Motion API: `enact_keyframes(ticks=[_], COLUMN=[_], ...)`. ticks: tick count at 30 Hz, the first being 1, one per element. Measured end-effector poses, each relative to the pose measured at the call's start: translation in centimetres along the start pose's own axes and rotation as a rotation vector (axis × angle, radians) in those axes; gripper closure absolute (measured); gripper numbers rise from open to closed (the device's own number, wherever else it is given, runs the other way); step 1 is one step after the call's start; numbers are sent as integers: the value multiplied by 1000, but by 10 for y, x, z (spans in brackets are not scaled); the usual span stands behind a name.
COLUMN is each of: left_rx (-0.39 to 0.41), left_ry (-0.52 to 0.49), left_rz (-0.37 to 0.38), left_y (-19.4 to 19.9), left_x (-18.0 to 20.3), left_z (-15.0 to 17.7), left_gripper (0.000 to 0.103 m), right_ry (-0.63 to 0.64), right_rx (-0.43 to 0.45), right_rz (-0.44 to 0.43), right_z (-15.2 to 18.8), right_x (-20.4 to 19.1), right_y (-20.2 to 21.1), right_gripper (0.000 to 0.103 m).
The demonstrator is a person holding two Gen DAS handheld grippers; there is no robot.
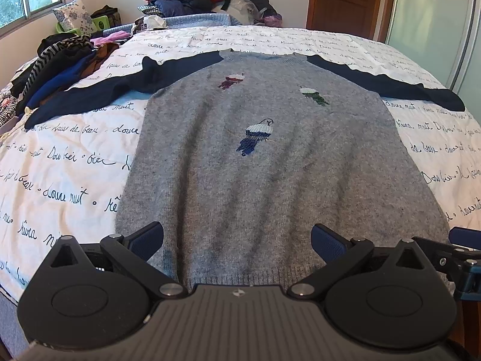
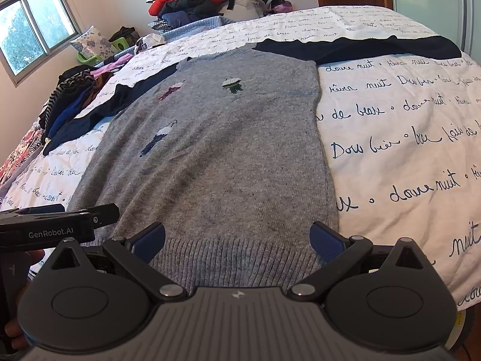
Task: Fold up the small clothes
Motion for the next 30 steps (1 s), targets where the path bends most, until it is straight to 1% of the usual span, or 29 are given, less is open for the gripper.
enact_keyframes(ticks=[4, 7, 9, 11, 14, 15, 18, 20, 23, 24, 25, 27, 28, 30], left_rx=[10, 34, 53, 69, 97, 102, 96, 79, 55, 46, 35, 12, 3, -12], left_ry=[-9, -23, -19, -15, -21, -25, -44, -46, -40, -39, -36, -25, -20, -10], left_rz=[-1, -4, 4, 16, 28, 28, 27, 27, 25, 23, 22, 21, 20, 12], left_y=[-2, -5, -7, -9, -11, -13, -20, -28, -39, -43, -48, -56, -59, -66], left_x=[2, 6, 8, 11, 17, 18, 23, 25, 24, 24, 23, 20, 19, 17], left_z=[-4, -14, -23, -32, -45, -49, -55, -57, -56, -56, -56, -56, -56, -57], left_gripper=[0, 0, 0, 0, 0, 0, 0, 0, 0, 0, 0, 0, 0, 0], right_ry=[3, 14, 22, 31, 23, 13, -49, -99, -236, -292, -356, -502, -578, -677], right_rx=[20, 55, 99, 181, 295, 319, 342, 340, 362, 377, 403, 445, 453, 446], right_rz=[2, 9, 13, 31, 86, 107, 165, 172, 133, 101, 50, -28, -66, -115], right_z=[-5, -18, -31, -50, -80, -89, -115, -132, -155, -163, -171, -184, -190, -200], right_x=[4, 10, 17, 31, 61, 73, 116, 146, 196, 213, 233, 271, 290, 317], right_y=[0, 0, 1, 6, 12, 12, 2, -9, -25, -30, -35, -45, -55, -75], right_gripper=[0, 0, 0, 0, 0, 0, 0, 0, 0, 0, 0, 0, 0, 0])
Point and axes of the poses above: each gripper's, at about its wrist camera, not at the fingertips, and y roughly against the way its jaws point, x to its right, z to its underside, the point moved 10 cm from there along -y, roughly the way its jaws point
